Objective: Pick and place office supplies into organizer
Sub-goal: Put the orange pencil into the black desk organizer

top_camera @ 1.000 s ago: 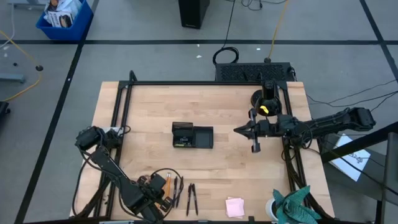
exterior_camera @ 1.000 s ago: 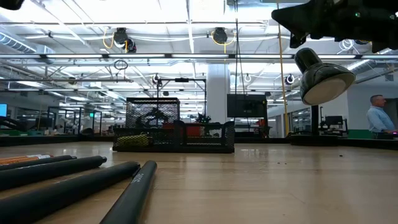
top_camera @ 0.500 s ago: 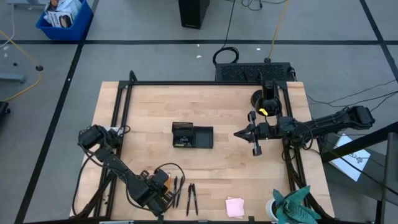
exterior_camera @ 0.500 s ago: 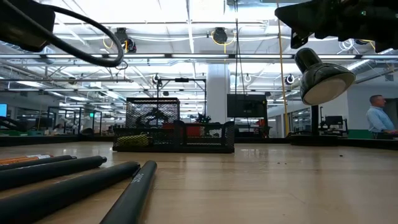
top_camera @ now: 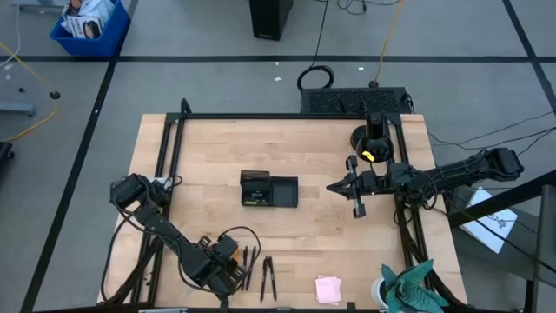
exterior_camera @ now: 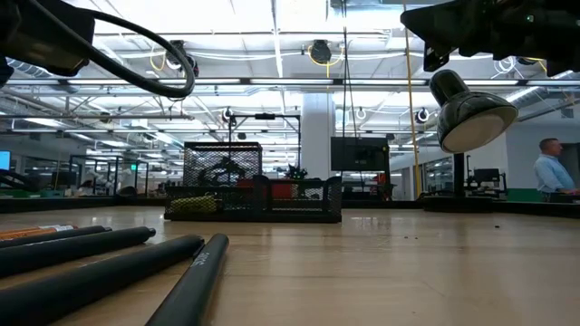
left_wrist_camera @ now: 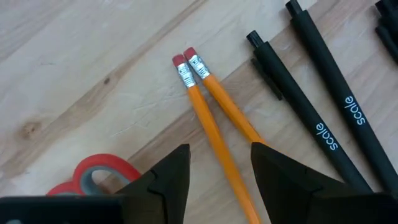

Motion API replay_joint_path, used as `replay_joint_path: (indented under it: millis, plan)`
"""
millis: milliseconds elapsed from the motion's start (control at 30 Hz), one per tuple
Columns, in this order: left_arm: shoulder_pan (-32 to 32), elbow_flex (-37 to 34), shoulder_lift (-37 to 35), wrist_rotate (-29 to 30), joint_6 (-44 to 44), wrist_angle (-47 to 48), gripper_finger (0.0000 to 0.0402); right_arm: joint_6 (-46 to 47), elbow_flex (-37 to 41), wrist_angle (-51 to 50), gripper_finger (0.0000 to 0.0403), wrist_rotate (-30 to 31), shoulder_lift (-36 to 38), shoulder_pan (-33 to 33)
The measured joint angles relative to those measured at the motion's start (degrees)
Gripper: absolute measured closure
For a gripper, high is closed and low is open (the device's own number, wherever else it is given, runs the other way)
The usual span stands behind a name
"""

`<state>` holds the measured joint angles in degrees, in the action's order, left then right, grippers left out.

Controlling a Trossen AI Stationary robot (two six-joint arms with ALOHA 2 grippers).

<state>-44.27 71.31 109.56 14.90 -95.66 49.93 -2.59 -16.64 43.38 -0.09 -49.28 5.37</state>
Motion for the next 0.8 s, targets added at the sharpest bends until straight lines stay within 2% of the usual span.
replay_joint_path:
  millis: [233, 433, 667, 800]
  plan:
    - [0.00, -2.50, -0.02, -0.98, -0.63, -1.13, 0.0224, -0.06, 0.00, 0.01, 0.0403, 0.02, 0.00, 0.00]
    - [-0.04, -7.10, -0.57, -1.13, -0.94, -7.85, 0.0224, -0.20, 0.00, 0.02, 0.0403, 0.02, 0.00, 0.00]
    - [-0.02, -8.85, -0.63, -0.94, -1.01, -9.91, 0.0225, -0.20, -0.03, 0.05, 0.0403, 0.03, 0.00, 0.00]
    - [0.00, -8.92, -0.54, -0.94, -0.96, -10.03, 0.0246, -0.20, -0.03, 0.05, 0.0403, 0.04, 0.00, 0.00]
